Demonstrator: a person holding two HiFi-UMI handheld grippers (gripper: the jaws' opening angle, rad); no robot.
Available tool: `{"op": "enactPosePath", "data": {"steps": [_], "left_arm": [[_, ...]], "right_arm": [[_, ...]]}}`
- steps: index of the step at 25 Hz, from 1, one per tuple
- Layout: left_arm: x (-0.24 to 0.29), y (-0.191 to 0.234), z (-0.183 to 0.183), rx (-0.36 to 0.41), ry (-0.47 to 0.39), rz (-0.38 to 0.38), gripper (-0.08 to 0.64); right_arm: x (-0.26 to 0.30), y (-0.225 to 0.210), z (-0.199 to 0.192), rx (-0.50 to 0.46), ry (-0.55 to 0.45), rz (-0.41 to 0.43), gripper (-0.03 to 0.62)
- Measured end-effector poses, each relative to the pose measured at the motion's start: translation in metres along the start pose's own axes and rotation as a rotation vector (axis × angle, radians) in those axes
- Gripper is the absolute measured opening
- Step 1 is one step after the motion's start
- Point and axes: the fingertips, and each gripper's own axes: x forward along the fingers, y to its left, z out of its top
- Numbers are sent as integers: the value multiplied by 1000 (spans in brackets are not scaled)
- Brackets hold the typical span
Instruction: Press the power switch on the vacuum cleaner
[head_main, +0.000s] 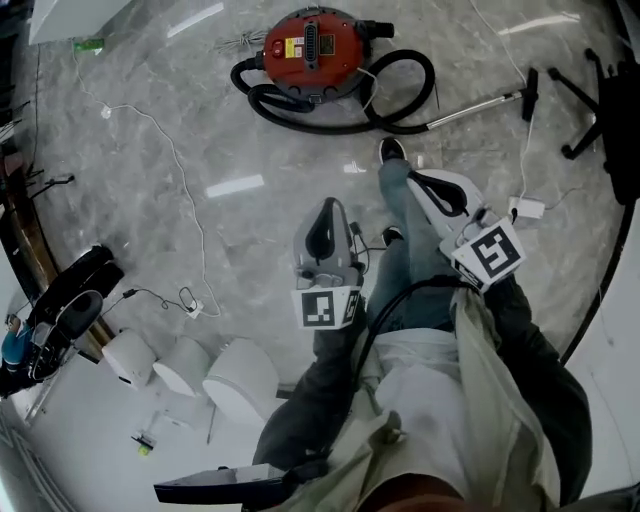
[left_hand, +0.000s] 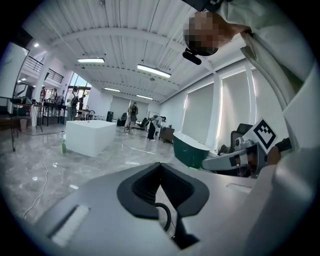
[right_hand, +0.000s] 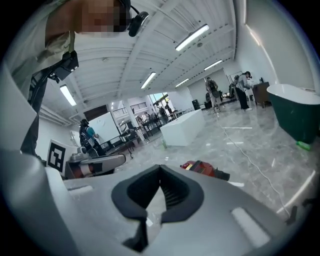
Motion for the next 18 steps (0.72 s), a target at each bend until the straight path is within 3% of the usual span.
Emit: {"op": "enactPosePath", "data": {"steps": [9, 18], "left_arm": [[-150, -41, 18, 34, -104, 51, 0], [-265, -113, -4, 40, -73, 65, 0]], "right_arm": [[-114, 96, -8, -106, -65, -56, 2], [-220, 157, -39, -49, -81, -75, 2]]}}
